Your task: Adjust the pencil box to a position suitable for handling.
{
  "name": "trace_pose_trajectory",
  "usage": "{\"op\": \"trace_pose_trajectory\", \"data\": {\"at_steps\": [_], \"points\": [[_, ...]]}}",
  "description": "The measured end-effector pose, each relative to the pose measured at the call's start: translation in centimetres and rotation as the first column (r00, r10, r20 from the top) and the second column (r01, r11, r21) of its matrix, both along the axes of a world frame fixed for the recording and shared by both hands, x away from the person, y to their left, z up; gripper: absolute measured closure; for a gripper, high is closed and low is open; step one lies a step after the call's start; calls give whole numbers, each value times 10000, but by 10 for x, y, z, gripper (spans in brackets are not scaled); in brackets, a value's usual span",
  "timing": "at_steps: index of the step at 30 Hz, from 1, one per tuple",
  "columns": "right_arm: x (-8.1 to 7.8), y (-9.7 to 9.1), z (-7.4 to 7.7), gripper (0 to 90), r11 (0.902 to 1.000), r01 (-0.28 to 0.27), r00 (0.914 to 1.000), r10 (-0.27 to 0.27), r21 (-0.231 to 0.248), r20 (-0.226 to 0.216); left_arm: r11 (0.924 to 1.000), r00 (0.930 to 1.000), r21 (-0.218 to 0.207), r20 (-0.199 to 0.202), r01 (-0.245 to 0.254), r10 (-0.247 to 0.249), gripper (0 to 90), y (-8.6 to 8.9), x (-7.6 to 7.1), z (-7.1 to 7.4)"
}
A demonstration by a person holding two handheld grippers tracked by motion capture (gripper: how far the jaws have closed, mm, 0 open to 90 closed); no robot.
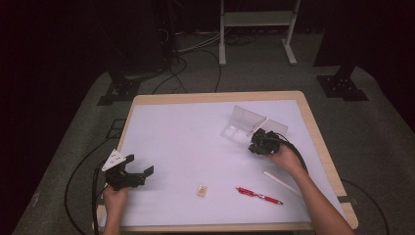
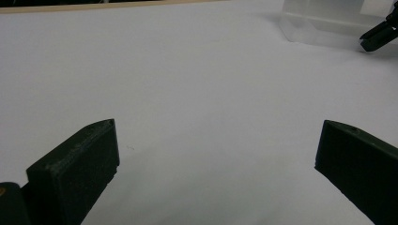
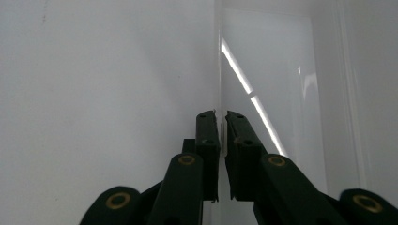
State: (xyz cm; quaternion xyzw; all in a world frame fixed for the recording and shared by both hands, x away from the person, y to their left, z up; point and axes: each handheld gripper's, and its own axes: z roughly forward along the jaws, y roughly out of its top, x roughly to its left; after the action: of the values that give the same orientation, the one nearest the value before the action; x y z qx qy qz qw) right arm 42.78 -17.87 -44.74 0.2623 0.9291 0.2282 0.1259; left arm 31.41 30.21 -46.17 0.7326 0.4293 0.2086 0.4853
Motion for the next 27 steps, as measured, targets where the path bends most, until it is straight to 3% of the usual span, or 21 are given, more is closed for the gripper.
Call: {"op": "trace_pose_trajectory", "data": {"at_steps": [13,27], "points": [[0,1,-2,841,9999,5,10000,-5,-116,10,10000,10000,-15,2,6,-6,0,0,0,0],[-3,2,-1,854,9998,-36,9993,43,-195,378,10000,10000,-7,-28,-18,18,0,0,0,0]]}}
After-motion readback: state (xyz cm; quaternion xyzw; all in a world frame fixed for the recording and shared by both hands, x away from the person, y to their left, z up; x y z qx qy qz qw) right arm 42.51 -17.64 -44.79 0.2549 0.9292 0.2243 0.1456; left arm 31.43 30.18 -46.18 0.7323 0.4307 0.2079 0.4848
